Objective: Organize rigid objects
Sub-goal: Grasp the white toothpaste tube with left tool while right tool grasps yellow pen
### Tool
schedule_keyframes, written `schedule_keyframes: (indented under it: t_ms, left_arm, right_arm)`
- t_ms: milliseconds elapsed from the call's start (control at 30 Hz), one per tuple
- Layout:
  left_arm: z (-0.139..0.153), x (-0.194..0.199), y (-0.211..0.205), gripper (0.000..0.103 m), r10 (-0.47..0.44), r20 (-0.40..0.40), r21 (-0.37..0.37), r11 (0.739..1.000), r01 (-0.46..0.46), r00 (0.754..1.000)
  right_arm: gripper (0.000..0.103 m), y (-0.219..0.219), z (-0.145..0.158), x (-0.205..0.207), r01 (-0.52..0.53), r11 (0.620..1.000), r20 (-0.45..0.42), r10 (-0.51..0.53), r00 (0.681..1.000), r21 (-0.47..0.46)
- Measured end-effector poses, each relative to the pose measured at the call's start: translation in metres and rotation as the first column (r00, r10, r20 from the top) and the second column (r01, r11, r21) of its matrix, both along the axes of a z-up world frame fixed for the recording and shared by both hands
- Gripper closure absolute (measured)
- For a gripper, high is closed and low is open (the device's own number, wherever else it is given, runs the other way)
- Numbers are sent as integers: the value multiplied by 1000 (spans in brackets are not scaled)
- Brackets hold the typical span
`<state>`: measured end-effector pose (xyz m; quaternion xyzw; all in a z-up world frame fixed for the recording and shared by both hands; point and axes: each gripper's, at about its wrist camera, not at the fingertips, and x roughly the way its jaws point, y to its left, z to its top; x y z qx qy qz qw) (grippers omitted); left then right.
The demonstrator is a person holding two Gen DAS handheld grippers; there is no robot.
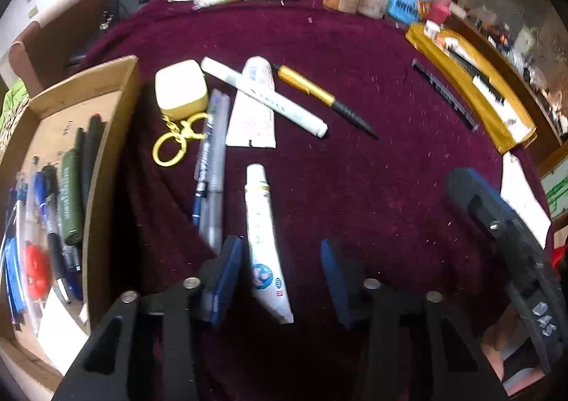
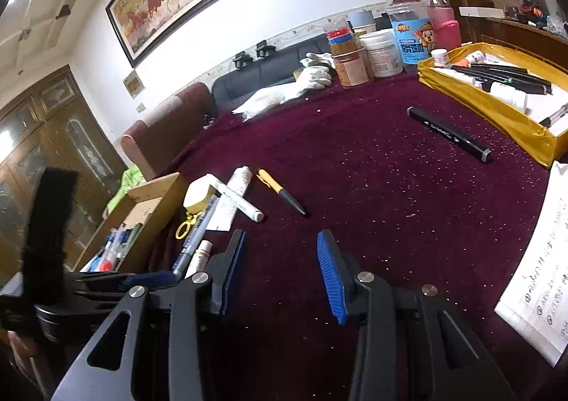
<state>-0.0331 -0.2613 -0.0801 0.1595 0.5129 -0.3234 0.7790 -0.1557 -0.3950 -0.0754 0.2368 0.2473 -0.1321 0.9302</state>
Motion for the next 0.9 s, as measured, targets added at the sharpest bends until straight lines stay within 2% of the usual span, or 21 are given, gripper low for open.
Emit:
schedule_keyframes:
  t_ms: [133,167,200,267,333,433,567,700,767,833,900]
  left_arm:
    - [-1,3,-4,64,25,21,15,1000,-25,999]
    - [-2,3,-5,77,38,41,22,999,-39,998]
    - [-3,3,-7,86,50,63,31,998,-52,997]
    - [-2,1,-7,87,46,54,18,999,-47,997]
    - [-1,2,-2,87,55,13,-29,998,-55,998]
    - [11,5,14,87,83,-63,-135,987,-91,994]
    - [41,-2,60,87,81,-179,-326,936,-136,981]
    - [49,3,99,87,91,-252,-388,903,-187,963]
    - [49,7,114,87,104,-276,-405,889,-214,955]
    - [51,9,127,87,119,-267,-423,877,-227,956]
    - [52,12,132,87,132,-260,-423,875,-236,956]
  right_arm:
    - [63,-1,0,0,-6,1000,3,6,1000,10]
    - [63,0,0,0,-11,1000,2,11,1000,9]
    - [63,1,0,0,-13,1000,-1,13,1000,6]
    - [63,3,0,2,-29,1000,-11,29,1000,2]
    - [63,5,-1,3,-47,999,-18,47,999,1]
    - [63,8,-3,9,-92,996,-48,92,995,0]
    - [63,9,-7,16,-152,988,-90,154,984,28]
    - [63,3,-9,27,-215,972,-121,225,967,93]
    - [64,-1,-9,42,-230,970,-181,241,954,76]
    - [67,-11,-4,58,-228,972,-210,235,949,56]
    - [68,-25,0,79,-237,968,-223,249,942,81]
